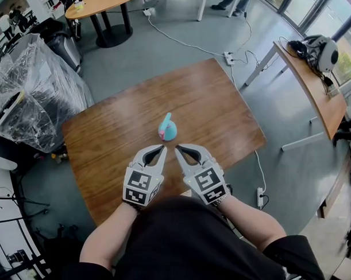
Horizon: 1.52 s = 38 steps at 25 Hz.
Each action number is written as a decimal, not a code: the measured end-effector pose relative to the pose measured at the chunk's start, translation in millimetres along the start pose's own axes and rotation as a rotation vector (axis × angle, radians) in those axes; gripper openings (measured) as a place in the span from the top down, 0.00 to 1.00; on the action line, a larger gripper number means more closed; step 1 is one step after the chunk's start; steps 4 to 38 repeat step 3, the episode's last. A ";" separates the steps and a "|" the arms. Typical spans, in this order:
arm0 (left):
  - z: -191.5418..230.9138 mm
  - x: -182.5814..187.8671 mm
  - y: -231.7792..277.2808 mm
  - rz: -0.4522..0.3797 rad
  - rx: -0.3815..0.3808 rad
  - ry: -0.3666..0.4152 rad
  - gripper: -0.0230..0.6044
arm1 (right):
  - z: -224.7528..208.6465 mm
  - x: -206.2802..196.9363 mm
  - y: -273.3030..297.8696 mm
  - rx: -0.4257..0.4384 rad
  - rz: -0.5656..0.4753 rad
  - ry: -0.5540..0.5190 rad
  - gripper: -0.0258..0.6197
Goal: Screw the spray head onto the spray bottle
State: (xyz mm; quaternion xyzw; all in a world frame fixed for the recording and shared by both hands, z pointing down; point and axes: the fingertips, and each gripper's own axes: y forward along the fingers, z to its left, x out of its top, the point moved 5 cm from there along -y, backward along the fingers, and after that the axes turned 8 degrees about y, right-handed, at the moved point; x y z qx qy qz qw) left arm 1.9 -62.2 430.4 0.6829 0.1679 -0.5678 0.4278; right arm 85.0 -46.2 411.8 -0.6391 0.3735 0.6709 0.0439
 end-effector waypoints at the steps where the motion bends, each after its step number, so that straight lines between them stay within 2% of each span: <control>1: -0.1 0.1 0.0 0.000 0.000 0.000 0.95 | -0.1 0.3 -0.1 0.000 0.000 0.000 0.97; 38: -0.4 0.1 -0.1 0.002 0.000 -0.001 0.95 | -0.2 0.5 -0.2 -0.001 0.001 0.000 0.97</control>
